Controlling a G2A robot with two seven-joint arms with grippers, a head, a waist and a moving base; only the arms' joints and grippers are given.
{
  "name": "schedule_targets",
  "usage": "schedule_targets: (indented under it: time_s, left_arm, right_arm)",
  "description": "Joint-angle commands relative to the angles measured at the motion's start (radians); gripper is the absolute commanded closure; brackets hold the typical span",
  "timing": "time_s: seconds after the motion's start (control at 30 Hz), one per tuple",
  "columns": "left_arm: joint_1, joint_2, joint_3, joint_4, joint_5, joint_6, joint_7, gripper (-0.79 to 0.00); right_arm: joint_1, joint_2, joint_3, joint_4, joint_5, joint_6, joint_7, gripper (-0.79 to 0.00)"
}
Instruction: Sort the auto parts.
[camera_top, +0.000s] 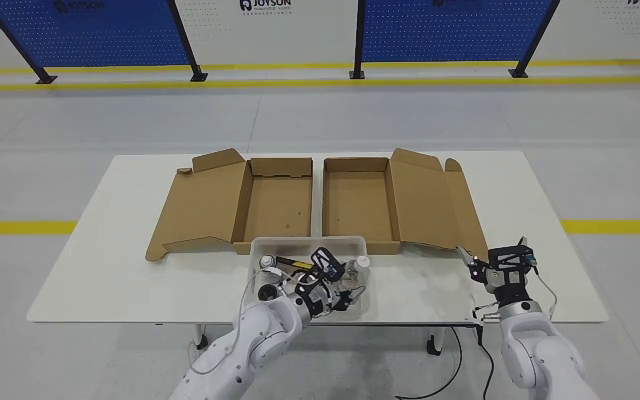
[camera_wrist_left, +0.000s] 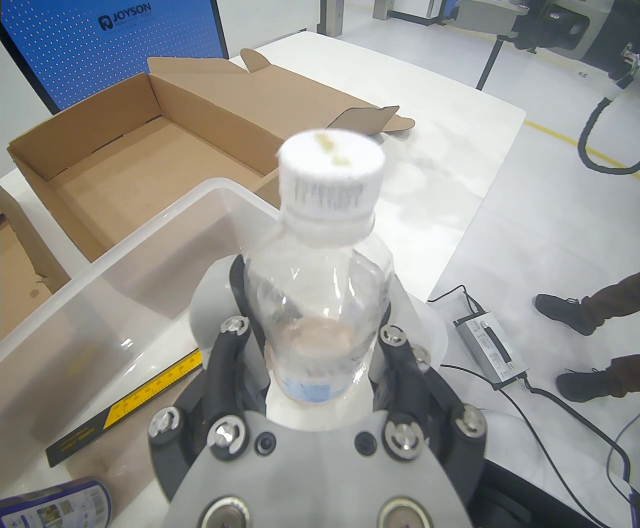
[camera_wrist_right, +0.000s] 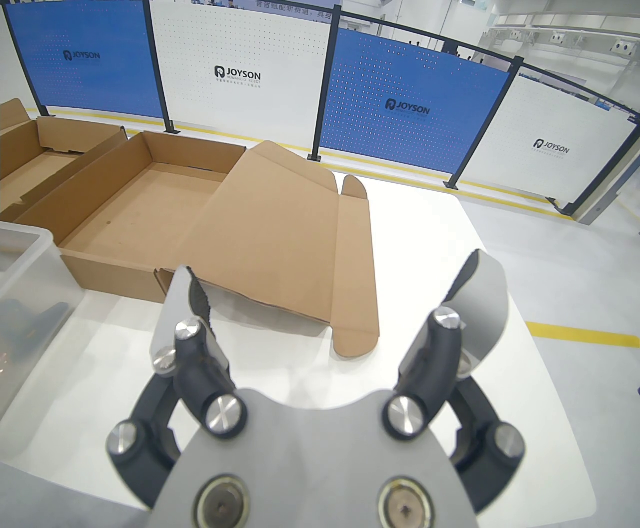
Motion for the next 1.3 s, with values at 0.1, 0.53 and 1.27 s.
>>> schedule_targets:
  time_s: [0.1,0.53,1.27]
  left_arm:
    - [-0.019,-0.008,0.022,0.002,0.004,0.005,0.002,-0.099]
    - [-0.063,-0.024,0.054,0.042,0.0,0.003,0.003,-0.219]
    - [-0.097,-0.04,0.068,0.055,-0.027,-0.012,-0.021,-0.785]
  right_arm:
    - [0.0,0.0,0.0,0.0,0.0,0.0,0.0,-0.785]
    - [0.0,0.0,0.0,0.0,0.0,0.0,0.0,-0.785]
    - [0.0,0.0,0.0,0.0,0.0,0.0,0.0,-0.785]
